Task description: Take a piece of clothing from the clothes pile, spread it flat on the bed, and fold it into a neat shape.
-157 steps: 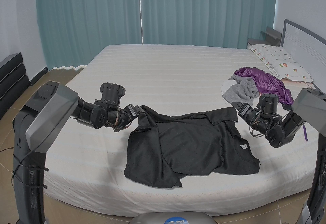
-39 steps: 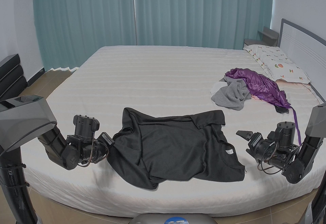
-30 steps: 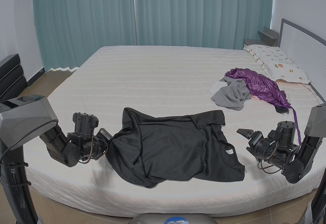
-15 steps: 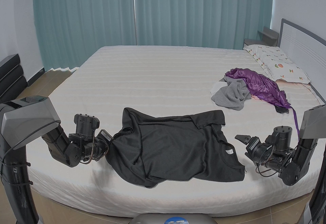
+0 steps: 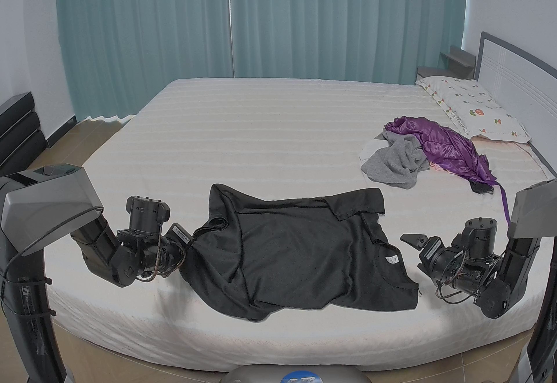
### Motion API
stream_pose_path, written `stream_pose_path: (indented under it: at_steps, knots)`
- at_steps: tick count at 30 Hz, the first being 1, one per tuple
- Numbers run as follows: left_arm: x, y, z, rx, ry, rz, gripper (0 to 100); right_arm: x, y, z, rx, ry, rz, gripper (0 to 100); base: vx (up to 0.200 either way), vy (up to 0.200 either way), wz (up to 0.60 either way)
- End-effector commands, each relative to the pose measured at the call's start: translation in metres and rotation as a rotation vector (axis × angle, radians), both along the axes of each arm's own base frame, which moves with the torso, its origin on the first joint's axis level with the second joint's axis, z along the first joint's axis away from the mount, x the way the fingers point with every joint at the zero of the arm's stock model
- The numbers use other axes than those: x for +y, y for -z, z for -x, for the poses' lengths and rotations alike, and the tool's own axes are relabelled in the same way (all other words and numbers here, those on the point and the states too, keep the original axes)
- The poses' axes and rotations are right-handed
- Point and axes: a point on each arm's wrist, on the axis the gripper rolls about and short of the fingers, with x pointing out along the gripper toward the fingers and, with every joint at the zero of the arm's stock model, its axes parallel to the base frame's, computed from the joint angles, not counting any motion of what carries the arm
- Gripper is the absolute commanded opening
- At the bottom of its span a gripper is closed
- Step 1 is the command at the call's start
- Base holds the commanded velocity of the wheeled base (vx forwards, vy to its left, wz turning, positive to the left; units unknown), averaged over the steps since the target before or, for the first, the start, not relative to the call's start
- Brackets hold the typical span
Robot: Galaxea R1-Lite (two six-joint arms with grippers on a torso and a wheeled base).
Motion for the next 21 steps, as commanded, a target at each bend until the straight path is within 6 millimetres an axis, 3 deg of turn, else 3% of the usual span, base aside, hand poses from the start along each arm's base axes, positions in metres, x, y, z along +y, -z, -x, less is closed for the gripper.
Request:
stream_pose_path:
  at_steps: [1, 7, 21]
  knots:
    - [0.000, -0.002, 0.001, -0.002, 0.000, -0.002, 0, 0.000, 0.000, 0.000, 0.002, -0.001, 0.000, 100, 0.000, 0.000, 0.00]
    - [0.005, -0.009, 0.010, -0.004, 0.009, -0.030, 0, 0.000, 0.000, 0.000, 0.000, -0.001, 0.000, 100, 0.000, 0.000, 0.00]
    - [0.024, -0.053, 0.041, 0.058, 0.094, -0.196, 0, 0.000, -0.002, 0.000, -0.006, -0.001, -0.001, 100, 0.000, 0.000, 0.00]
